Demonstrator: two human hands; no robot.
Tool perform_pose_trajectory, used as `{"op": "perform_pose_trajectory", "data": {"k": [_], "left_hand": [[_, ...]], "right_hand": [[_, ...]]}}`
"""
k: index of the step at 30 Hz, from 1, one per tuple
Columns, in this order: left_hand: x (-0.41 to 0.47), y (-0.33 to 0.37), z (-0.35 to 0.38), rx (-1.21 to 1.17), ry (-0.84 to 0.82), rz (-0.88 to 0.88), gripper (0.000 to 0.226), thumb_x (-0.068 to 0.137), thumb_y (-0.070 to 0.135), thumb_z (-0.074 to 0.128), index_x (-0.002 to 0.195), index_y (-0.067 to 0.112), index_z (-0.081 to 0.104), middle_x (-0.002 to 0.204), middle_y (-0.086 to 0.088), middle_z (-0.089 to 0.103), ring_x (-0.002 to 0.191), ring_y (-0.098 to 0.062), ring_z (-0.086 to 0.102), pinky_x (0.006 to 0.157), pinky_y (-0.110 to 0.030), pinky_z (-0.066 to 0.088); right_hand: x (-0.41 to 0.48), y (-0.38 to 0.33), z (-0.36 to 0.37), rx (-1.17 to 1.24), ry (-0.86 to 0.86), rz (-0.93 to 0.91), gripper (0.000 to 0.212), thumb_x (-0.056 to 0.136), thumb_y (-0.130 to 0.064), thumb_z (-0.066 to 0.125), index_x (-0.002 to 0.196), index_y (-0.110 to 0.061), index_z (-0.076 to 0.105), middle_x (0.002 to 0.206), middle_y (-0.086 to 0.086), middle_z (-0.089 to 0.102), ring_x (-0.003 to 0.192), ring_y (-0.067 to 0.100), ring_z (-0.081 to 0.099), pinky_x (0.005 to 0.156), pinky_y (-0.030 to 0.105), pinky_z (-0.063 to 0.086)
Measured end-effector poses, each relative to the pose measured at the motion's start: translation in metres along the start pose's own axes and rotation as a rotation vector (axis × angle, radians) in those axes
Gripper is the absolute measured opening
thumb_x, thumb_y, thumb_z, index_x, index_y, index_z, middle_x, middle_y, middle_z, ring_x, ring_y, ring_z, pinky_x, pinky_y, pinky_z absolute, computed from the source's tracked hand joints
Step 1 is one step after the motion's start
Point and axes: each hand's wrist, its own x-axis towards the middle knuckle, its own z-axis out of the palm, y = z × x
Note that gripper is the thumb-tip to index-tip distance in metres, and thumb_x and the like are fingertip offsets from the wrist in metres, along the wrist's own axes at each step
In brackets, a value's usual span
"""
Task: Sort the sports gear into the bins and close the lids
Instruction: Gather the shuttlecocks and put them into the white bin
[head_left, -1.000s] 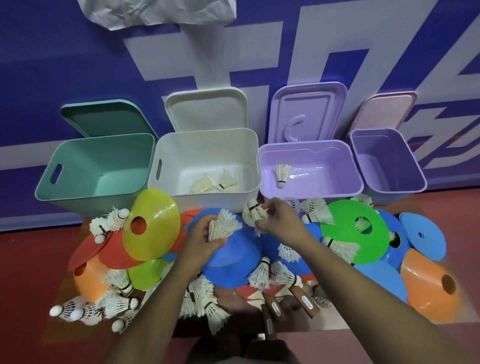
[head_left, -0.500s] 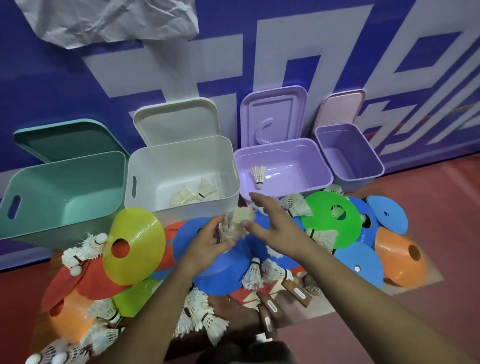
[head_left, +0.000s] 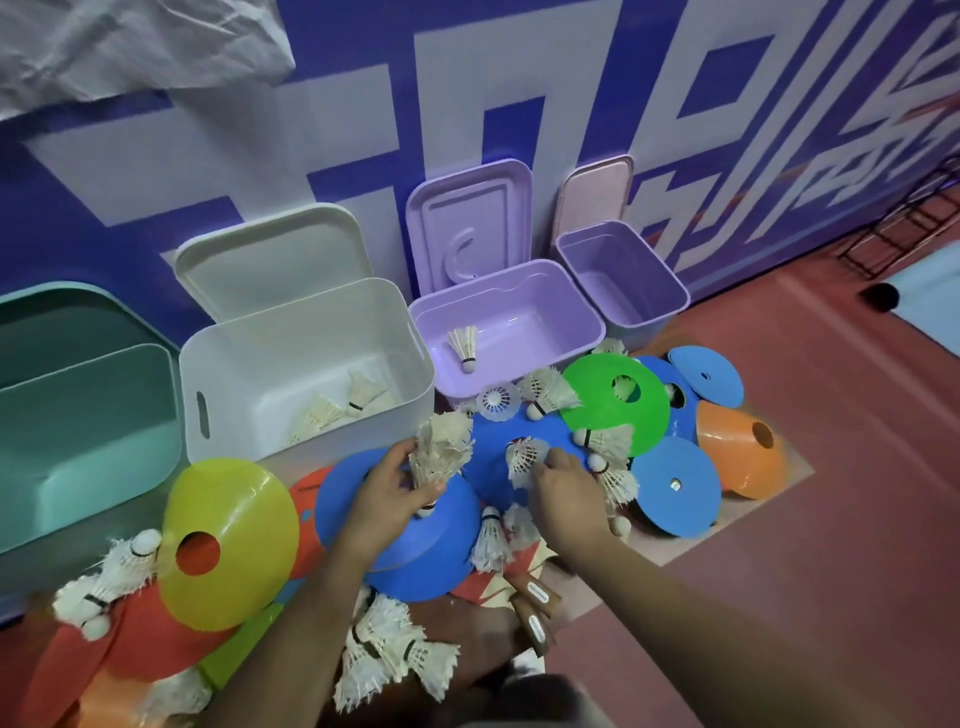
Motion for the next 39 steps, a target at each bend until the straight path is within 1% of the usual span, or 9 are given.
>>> {"op": "perform_pose_trajectory", "data": {"k": [2, 6, 11, 14, 20, 24, 28, 34, 39], "left_hand": [[0.001, 0.0, -0.005, 0.017, 0.002, -0.004, 0.048, 0.084, 0.001, 0.07, 0.121, 0.026, 0.052, 0.112, 0.004, 0.067, 0.095, -0.002, 0.066, 0.075, -0.019, 0.055], [0.001, 0.001, -0.019, 0.029, 0.006, 0.001, 0.046, 0.085, 0.004, 0.07, 0.111, 0.037, 0.052, 0.104, 0.004, 0.068, 0.088, -0.008, 0.066, 0.069, -0.026, 0.055], [0.004, 0.009, -0.036, 0.066, -0.009, 0.051, 0.042, 0.085, 0.008, 0.071, 0.116, 0.031, 0.054, 0.1, -0.002, 0.066, 0.076, -0.014, 0.062, 0.063, -0.03, 0.051], [0.002, 0.019, -0.047, 0.1, 0.016, 0.102, 0.049, 0.083, 0.007, 0.073, 0.123, 0.028, 0.053, 0.106, 0.004, 0.067, 0.09, -0.014, 0.066, 0.072, -0.023, 0.052], [0.002, 0.043, -0.087, 0.238, 0.062, 0.22, 0.054, 0.079, 0.011, 0.076, 0.124, 0.032, 0.054, 0.12, 0.004, 0.059, 0.106, -0.008, 0.06, 0.092, -0.024, 0.047], [0.013, 0.054, -0.127, 0.438, 0.146, 0.282, 0.058, 0.073, 0.021, 0.074, 0.124, 0.039, 0.051, 0.121, 0.009, 0.056, 0.108, -0.01, 0.057, 0.095, -0.03, 0.047], [0.039, 0.057, -0.156, 0.545, 0.217, 0.122, 0.059, 0.077, 0.014, 0.077, 0.127, 0.028, 0.048, 0.121, 0.006, 0.055, 0.108, -0.013, 0.056, 0.081, -0.021, 0.045], [0.08, 0.041, -0.174, 0.631, 0.209, -0.08, 0.052, 0.077, 0.013, 0.076, 0.119, 0.031, 0.051, 0.117, 0.003, 0.057, 0.097, -0.023, 0.062, 0.075, -0.04, 0.058], [0.085, 0.038, -0.162, 0.702, 0.284, -0.008, 0.054, 0.084, 0.019, 0.072, 0.133, 0.018, 0.051, 0.13, -0.005, 0.05, 0.12, -0.018, 0.051, 0.1, -0.029, 0.039]], "right_hand": [[-0.001, 0.001, -0.001, 0.045, 0.112, -0.003, 0.011, 0.069, -0.006, 0.067, 0.062, -0.005, 0.059, 0.068, 0.011, 0.052, 0.065, 0.032, 0.055, 0.046, 0.035, 0.039], [-0.003, 0.001, -0.026, 0.22, 0.351, 0.072, 0.017, 0.086, -0.015, 0.063, 0.071, -0.007, 0.06, 0.074, 0.008, 0.052, 0.07, 0.028, 0.051, 0.055, 0.037, 0.043], [0.006, -0.017, -0.076, 0.574, 0.436, 0.068, 0.015, 0.096, -0.019, 0.053, 0.084, -0.011, 0.059, 0.08, 0.003, 0.057, 0.07, 0.015, 0.051, 0.061, 0.03, 0.036], [0.009, -0.042, -0.105, 0.81, 0.471, 0.02, 0.016, 0.099, -0.018, 0.05, 0.086, -0.013, 0.056, 0.07, -0.001, 0.056, 0.059, 0.009, 0.049, 0.054, 0.022, 0.034], [0.036, -0.096, -0.114, 0.731, 0.245, -0.274, 0.015, 0.099, -0.019, 0.049, 0.086, -0.015, 0.056, 0.072, -0.006, 0.059, 0.065, 0.009, 0.054, 0.062, 0.033, 0.044], [0.071, -0.127, -0.105, 0.834, 0.126, -0.269, 0.006, 0.096, -0.017, 0.051, 0.094, -0.018, 0.056, 0.079, -0.005, 0.064, 0.072, 0.014, 0.061, 0.067, 0.033, 0.052], [0.125, -0.147, -0.092, 0.809, 0.006, -0.183, 0.009, 0.092, -0.011, 0.054, 0.099, -0.013, 0.06, 0.09, 0.001, 0.068, 0.083, 0.014, 0.062, 0.07, 0.026, 0.048], [0.194, -0.166, -0.047, 0.534, -0.18, -0.221, 0.009, 0.092, -0.014, 0.054, 0.095, -0.013, 0.063, 0.097, 0.005, 0.066, 0.093, 0.025, 0.06, 0.074, 0.028, 0.042], [0.195, -0.153, -0.047, 0.501, -0.081, -0.291, 0.028, 0.093, -0.021, 0.057, 0.114, -0.005, 0.063, 0.11, 0.009, 0.066, 0.101, 0.024, 0.06, 0.083, 0.029, 0.045]]}}
